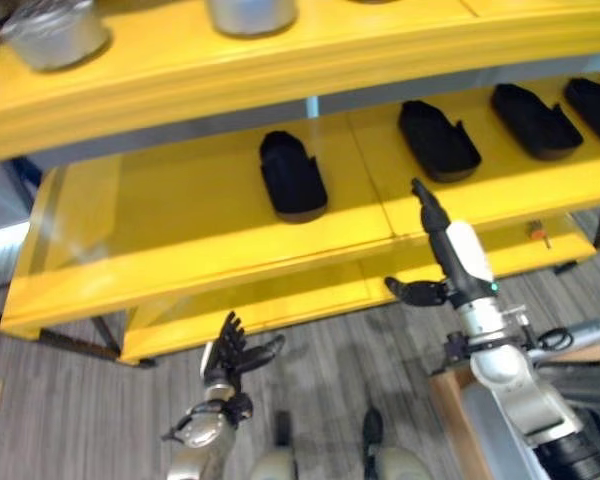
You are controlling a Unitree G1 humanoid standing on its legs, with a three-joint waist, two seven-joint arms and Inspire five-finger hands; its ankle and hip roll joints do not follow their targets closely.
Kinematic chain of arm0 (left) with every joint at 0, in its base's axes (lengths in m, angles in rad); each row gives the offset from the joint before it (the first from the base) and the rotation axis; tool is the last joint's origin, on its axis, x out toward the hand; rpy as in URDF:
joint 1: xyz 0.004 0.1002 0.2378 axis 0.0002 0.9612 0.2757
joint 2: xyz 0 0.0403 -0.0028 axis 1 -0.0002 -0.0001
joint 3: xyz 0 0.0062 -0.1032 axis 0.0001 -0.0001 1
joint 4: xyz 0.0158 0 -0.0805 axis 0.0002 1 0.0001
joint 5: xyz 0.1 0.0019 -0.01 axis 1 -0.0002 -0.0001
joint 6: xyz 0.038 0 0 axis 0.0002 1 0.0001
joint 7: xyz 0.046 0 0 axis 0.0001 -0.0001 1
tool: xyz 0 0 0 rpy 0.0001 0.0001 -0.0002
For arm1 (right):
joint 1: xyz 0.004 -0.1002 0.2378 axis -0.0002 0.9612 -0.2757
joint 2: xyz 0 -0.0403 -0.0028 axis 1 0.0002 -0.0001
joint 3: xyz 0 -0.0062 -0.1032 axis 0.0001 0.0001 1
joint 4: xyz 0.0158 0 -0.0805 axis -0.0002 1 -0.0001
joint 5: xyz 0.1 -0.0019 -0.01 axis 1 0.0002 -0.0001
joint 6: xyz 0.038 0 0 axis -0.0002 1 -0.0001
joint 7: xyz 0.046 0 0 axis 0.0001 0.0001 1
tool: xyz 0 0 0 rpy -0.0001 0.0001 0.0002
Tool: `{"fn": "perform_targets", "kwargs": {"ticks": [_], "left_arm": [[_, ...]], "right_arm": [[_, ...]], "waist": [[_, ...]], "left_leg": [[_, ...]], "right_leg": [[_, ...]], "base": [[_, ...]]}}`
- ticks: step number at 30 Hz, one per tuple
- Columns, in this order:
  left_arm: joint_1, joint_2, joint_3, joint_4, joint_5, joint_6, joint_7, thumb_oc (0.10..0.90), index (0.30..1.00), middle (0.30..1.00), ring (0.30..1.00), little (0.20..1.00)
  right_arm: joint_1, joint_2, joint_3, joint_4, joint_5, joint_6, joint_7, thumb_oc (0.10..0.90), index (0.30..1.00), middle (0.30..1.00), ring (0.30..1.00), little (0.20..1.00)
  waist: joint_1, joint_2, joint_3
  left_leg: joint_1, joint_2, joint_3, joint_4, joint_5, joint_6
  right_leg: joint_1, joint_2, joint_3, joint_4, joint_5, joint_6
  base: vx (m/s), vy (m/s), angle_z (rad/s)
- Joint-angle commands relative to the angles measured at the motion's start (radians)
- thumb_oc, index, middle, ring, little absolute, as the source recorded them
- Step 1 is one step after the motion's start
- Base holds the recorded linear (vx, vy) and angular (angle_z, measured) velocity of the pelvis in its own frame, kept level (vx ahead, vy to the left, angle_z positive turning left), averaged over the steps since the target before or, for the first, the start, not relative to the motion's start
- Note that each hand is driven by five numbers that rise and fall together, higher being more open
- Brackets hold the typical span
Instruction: Move parts from the plastic box to the shelf.
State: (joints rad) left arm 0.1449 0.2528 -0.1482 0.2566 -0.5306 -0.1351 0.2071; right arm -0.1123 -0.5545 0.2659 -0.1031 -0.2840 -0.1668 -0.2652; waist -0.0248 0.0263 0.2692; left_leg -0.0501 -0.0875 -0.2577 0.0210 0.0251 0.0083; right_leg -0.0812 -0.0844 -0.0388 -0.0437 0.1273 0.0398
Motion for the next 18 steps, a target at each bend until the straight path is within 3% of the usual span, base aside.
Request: {"fn": "perform_targets", "kwargs": {"ticks": [1, 5, 7, 13, 16, 17, 18], "left_arm": [[-0.035, 0.037, 0.027, -0.08, 0.04, -0.105, -0.027, 0.9, 1.0, 1.0, 1.0, 1.0], [-0.042, 0.036, 0.018, -0.065, 0.038, -0.108, -0.043, 0.9, 1.0, 1.0, 1.0, 1.0], [-0.032, 0.045, 0.015, -0.069, 0.043, -0.102, -0.045, 0.9, 1.0, 1.0, 1.0, 1.0], [-0.027, 0.058, 0.015, -0.071, 0.048, -0.1, -0.046, 0.9, 1.0, 1.0, 1.0, 1.0], [-0.042, 0.07, 0.007, -0.062, 0.063, -0.094, -0.041, 0.9, 1.0, 1.0, 1.0, 1.0], [-0.054, 0.079, 0.006, -0.063, 0.065, -0.093, -0.029, 0.9, 1.0, 1.0, 1.0, 1.0], [-0.056, 0.088, 0.012, -0.071, 0.064, -0.092, -0.023, 0.9, 1.0, 1.0, 1.0, 1.0]], "right_arm": [[-0.127, 0.04, 0.009, 0.017, 0.062, -0.091, 0.003, 0.9, 1.0, 1.0, 1.0, 1.0], [-0.091, 0.057, -0.01, 0.011, 0.088, -0.087, 0.025, 0.9, 1.0, 1.0, 1.0, 1.0], [-0.063, 0.065, -0.02, -0.002, 0.091, -0.083, 0.036, 0.9, 1.0, 1.0, 1.0, 1.0], [-0.047, 0.072, -0.02, -0.008, 0.093, -0.077, 0.045, 0.9, 1.0, 1.0, 1.0, 1.0], [-0.047, 0.073, -0.016, -0.023, 0.079, -0.073, 0.049, 0.9, 1.0, 1.0, 1.0, 1.0], [-0.079, 0.083, -0.005, -0.023, 0.07, -0.07, 0.042, 0.9, 1.0, 1.0, 1.0, 1.0], [-0.105, 0.094, 0.008, -0.018, 0.062, -0.067, 0.04, 0.9, 1.0, 1.0, 1.0, 1.0]], "waist": [[0.064, -0.043, -0.08], [0.044, -0.04, -0.111], [0.032, -0.041, -0.128], [0.016, -0.04, -0.127], [-0.015, -0.043, -0.113], [-0.007, -0.043, -0.09], [0.021, -0.037, -0.078]], "left_leg": [[-0.083, -0.077, -0.067, 0.103, -0.033, 0.002], [-0.039, -0.037, 0.005, 0.031, -0.016, 0.008], [-0.016, -0.034, 0.04, 0.0, -0.016, 0.03], [0.012, -0.023, 0.106, -0.019, -0.031, 0.05], [0.014, -0.023, 0.146, -0.01, -0.044, 0.068], [0.009, -0.003, 0.198, 0.006, -0.059, 0.075], [0.007, 0.017, 0.238, 0.009, -0.062, 0.072]], "right_leg": [[0.044, 0.061, 0.033, 0.009, -0.103, 0.016], [0.057, 0.069, 0.068, -0.017, -0.086, 0.028], [0.049, 0.066, 0.118, -0.019, -0.066, 0.042], [0.026, 0.074, 0.189, 0.013, -0.057, 0.057], [-0.02, 0.087, 0.253, 0.057, -0.046, 0.074], [-0.074, 0.091, 0.214, 0.138, -0.059, 0.087], [-0.092, 0.052, 0.081, 0.174, -0.08, 0.086]], "base": [[0.03, 0.099, -0.87], [0.05, 0.124, -0.85], [0.02, 0.16, -0.44], [0.01, 0.114, -0.52], [-0.05, 0.126, -0.62], [-0.13, 0.095, -1.11], [-0.12, 0.059, -1.31]]}}
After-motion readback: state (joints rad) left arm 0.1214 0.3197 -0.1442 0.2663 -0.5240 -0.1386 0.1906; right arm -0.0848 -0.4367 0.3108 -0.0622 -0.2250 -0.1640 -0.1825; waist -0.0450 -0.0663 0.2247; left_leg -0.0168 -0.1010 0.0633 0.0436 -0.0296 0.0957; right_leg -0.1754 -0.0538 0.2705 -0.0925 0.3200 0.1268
